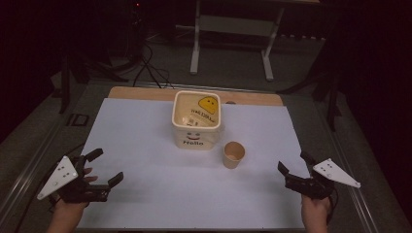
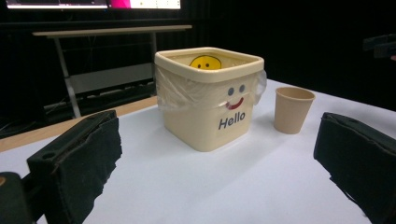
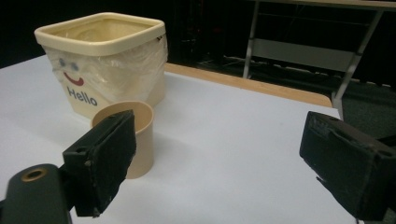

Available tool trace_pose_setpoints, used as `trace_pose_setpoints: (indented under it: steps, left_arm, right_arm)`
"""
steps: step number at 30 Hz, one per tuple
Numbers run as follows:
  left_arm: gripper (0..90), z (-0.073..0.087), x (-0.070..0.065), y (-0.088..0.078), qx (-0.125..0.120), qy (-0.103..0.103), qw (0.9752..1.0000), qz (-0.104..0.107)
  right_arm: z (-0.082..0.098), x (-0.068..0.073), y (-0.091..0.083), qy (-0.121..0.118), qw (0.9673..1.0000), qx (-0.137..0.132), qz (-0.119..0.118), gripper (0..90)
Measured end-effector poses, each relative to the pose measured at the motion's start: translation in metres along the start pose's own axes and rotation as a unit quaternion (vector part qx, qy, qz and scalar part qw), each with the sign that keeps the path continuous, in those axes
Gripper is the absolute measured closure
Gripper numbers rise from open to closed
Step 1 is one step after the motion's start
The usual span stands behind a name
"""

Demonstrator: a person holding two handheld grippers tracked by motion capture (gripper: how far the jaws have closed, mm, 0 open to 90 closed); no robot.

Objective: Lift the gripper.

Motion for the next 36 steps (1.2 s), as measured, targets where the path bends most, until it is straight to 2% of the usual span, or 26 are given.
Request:
trace_pose_setpoints:
  steps: [6, 11, 12, 13, 14, 17, 23, 27, 28, 31, 36]
  left_arm:
    - [1.7, -0.001, -0.001, -0.001, -0.005, 0.004, 1.0, 0.001]
    - [1.7, -0.001, -0.002, 0.0, -0.004, 0.005, 1.0, 0.006]
    - [1.7, -0.001, -0.002, 0.0, -0.004, 0.007, 0.9999, 0.007]
    - [1.7, -0.002, -0.002, 0.0, -0.003, 0.008, 0.9999, 0.007]
    - [1.7, -0.002, -0.003, 0.0, -0.003, 0.009, 0.9999, 0.008]
    - [1.7, -0.003, -0.003, 0.0, -0.004, 0.011, 0.9999, 0.011]
    - [1.7, -0.003, -0.005, 0.0, -0.003, 0.013, 0.9998, 0.013]
    - [1.7, -0.003, -0.005, -0.001, -0.006, 0.014, 0.9998, 0.014]
    - [1.7, -0.003, -0.005, -0.001, -0.006, 0.014, 0.9998, 0.014]
    - [1.7, -0.003, -0.005, -0.001, -0.004, 0.016, 0.9997, 0.015]
    - [1.7, -0.003, -0.006, -0.001, -0.003, 0.016, 0.9997, 0.016]
  right_arm:
    - [-0.005, -0.002, -0.003, 0.011, 0.9999, -0.004, -0.006, 10.7]
    - [-0.013, -0.001, -0.003, 0.016, 0.9993, -0.005, -0.033, 10.8]
    - [-0.016, 0.0, -0.003, 0.014, 0.9993, -0.007, -0.033, 10.8]
    - [-0.018, 0.001, -0.003, 0.008, 0.9989, -0.01, -0.045, 10.8]
    - [-0.02, 0.002, -0.003, 0.002, 0.998, -0.011, -0.062, 10.8]
    - [-0.03, 0.003, -0.003, -0.013, 0.9955, -0.007, -0.093, 10.8]
    - [-0.051, 0.01, 0.001, -0.038, 0.9907, 0.008, -0.131, 12.3]
    - [-0.061, 0.015, 0.01, -0.054, 0.9855, 0.02, -0.16, 13.7]
    - [-0.061, 0.015, 0.01, -0.054, 0.9855, 0.02, -0.16, 13.7]
    - [-0.068, 0.021, 0.022, -0.065, 0.9797, 0.039, -0.186, 14.0]
    - [-0.07, 0.028, 0.04, -0.08, 0.972, 0.058, -0.213, 14.5]
Point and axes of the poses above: each handheld gripper's, and its own axes: y roughly forward along the jaws, z roughly out of its underside, x roughly to its left, the point moved 1 cm from there along y, roughly forward along the jaws, and after that the axes turned 8 degrees about x, right-handed, at the moved point
